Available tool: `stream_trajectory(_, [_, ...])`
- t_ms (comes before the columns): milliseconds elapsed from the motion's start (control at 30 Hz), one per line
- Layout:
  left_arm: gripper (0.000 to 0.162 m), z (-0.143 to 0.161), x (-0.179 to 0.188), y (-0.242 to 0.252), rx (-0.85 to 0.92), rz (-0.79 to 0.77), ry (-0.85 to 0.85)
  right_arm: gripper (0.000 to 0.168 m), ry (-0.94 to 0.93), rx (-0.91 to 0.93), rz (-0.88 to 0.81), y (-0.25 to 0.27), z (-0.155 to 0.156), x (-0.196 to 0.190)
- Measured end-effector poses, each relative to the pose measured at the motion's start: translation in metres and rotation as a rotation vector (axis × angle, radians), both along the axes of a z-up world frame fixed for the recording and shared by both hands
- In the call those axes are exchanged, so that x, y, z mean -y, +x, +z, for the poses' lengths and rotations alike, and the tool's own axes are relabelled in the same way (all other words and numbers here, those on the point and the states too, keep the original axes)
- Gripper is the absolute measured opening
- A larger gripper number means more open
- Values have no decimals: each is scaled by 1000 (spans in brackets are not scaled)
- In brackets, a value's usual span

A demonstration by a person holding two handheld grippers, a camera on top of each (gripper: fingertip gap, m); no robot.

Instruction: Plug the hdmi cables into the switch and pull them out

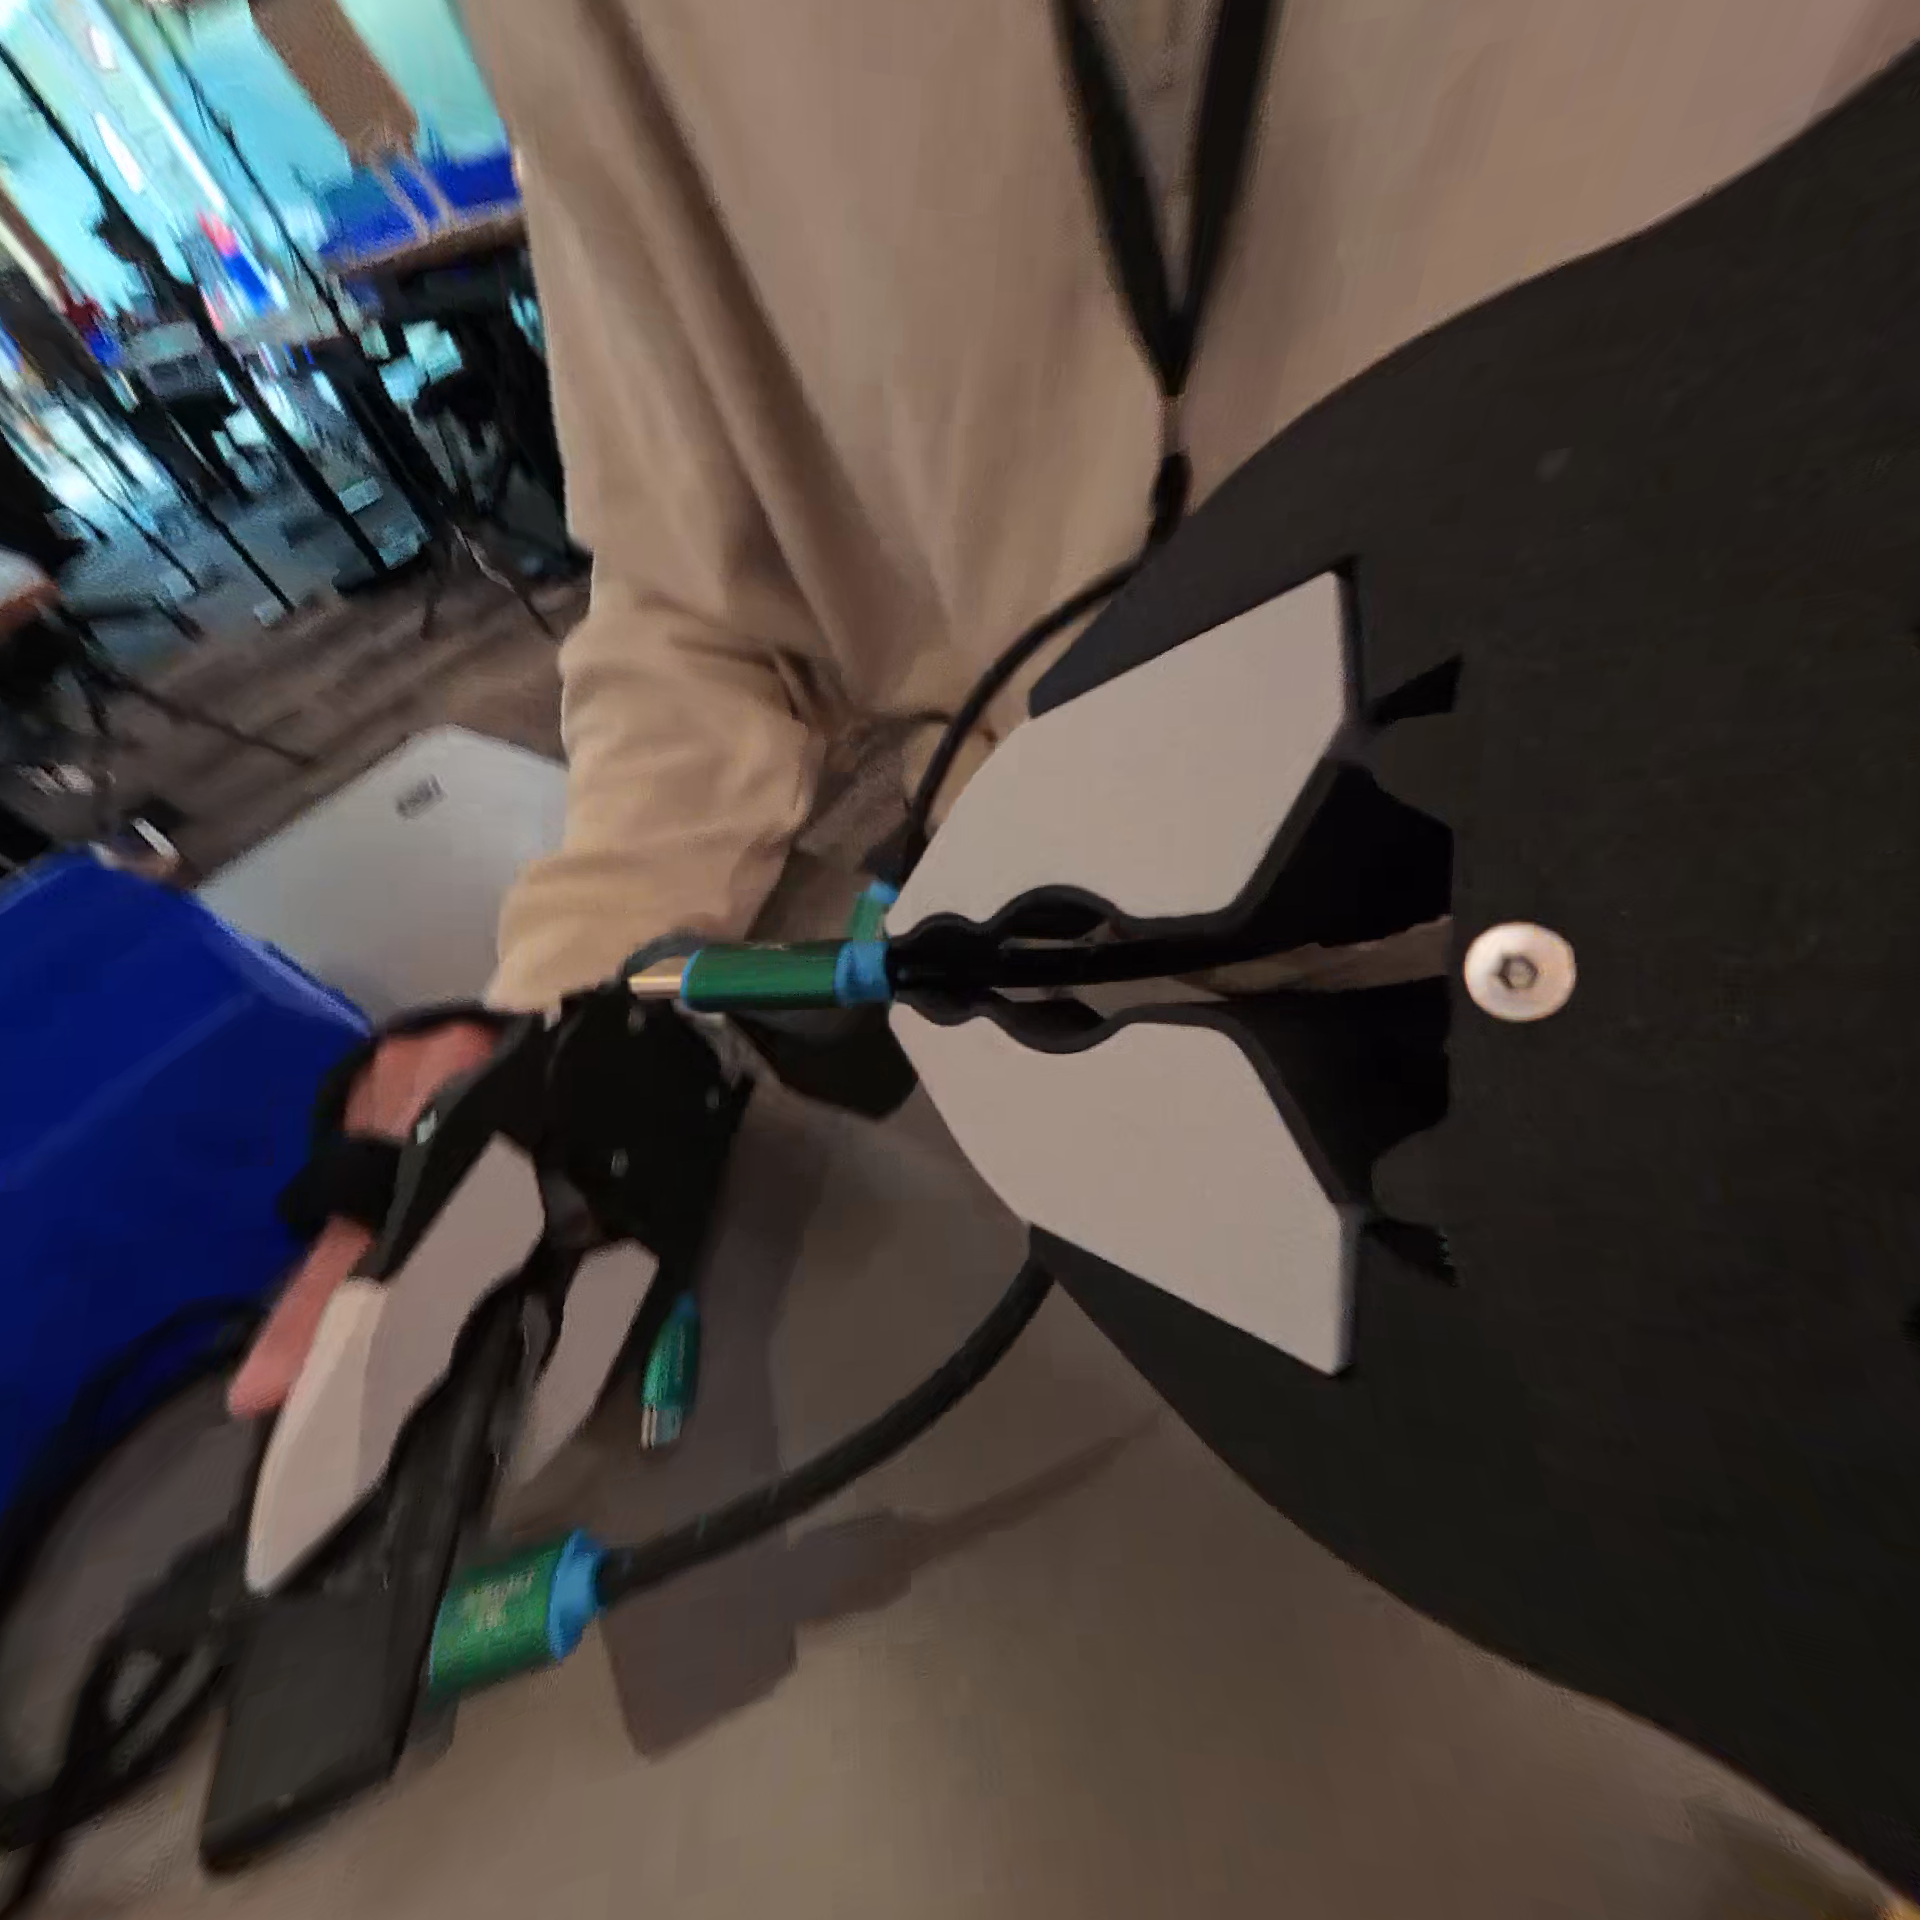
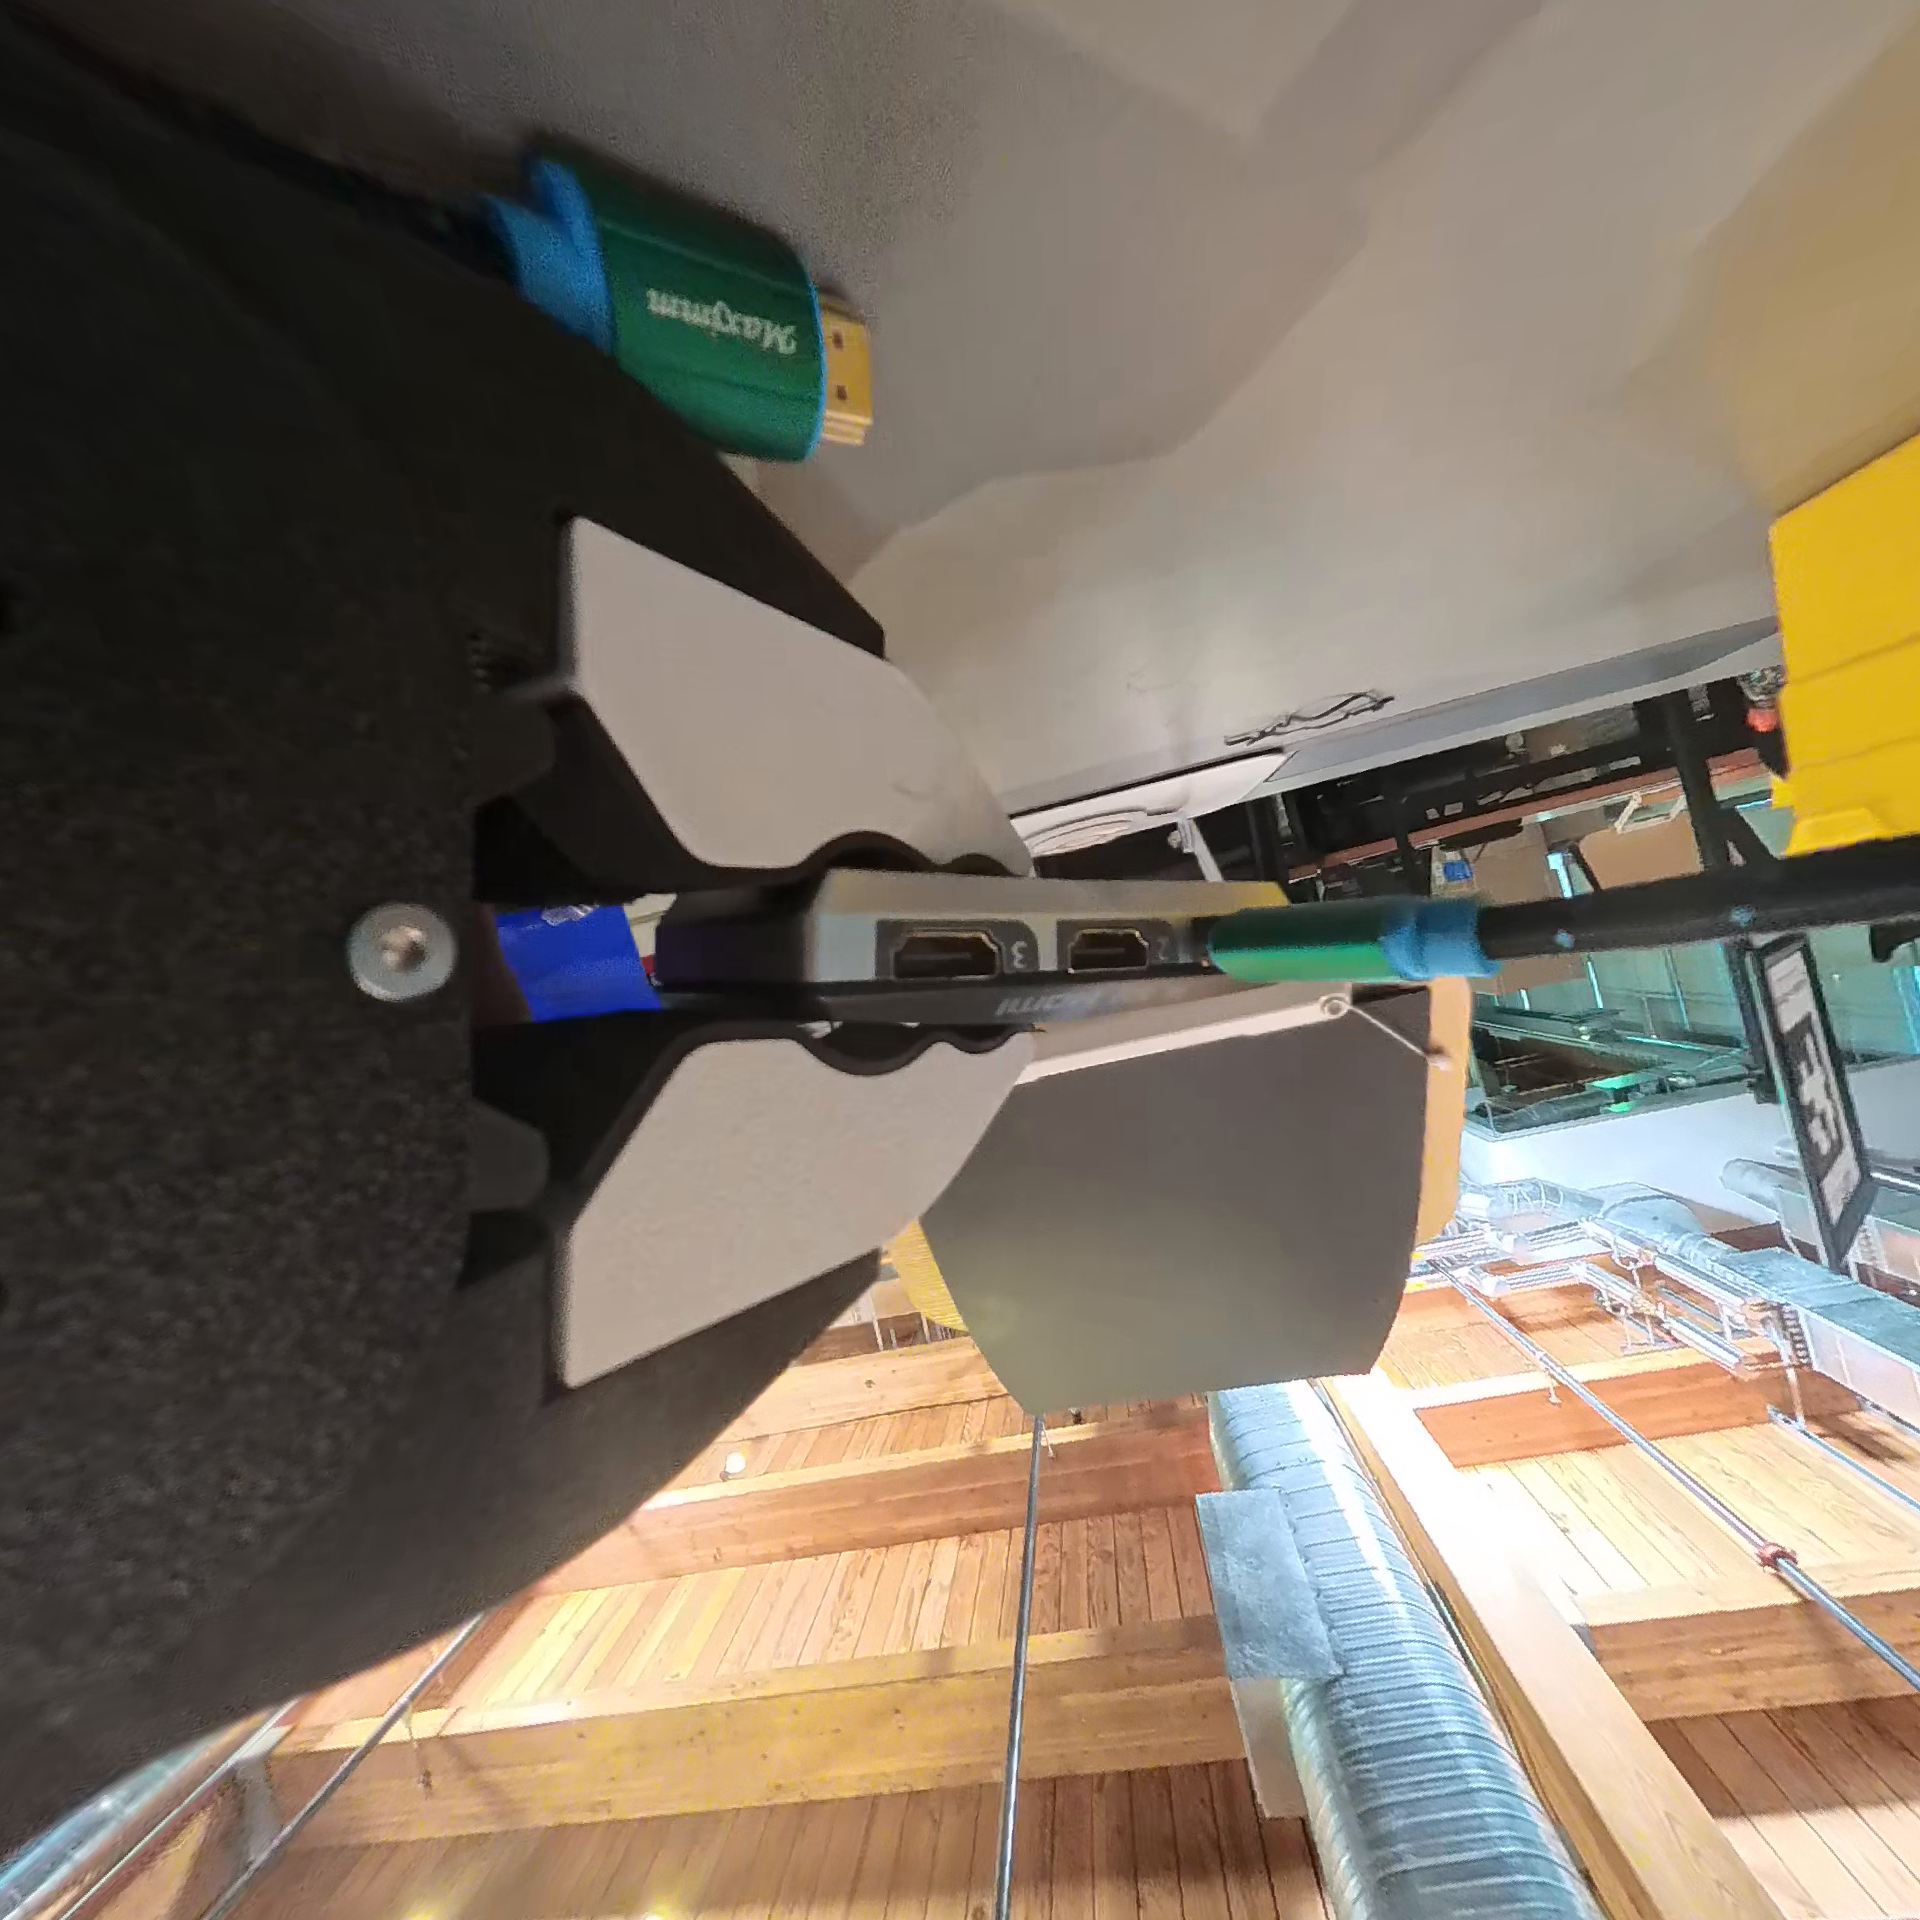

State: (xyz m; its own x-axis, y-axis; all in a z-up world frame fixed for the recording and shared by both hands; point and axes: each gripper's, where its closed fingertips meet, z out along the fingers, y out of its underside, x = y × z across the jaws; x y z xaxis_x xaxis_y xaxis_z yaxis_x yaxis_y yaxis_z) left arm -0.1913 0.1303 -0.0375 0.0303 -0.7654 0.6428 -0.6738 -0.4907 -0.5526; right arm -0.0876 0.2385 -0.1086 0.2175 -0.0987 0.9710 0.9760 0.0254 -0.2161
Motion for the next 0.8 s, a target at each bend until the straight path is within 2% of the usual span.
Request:
stream_trajectory(133, [5, -29, -21, 36, -166, 20, -78, 23, 0, 2, 2, -5, -4, -2])
stream_trajectory(267, [5, -60, -32, 51, -229, 95, -115, 22, 1, 2, 3, -2, -5, -2])
stream_trajectory(567, [6, -69, -36, 68, -76, 345, -379, 22, -7, 31, -5, 0, -5, -5])
stream_trajectory(800, [6, -65, -29, 63, 4, 382, -543, 23, -8, 36, -5, 4, -5, -10])
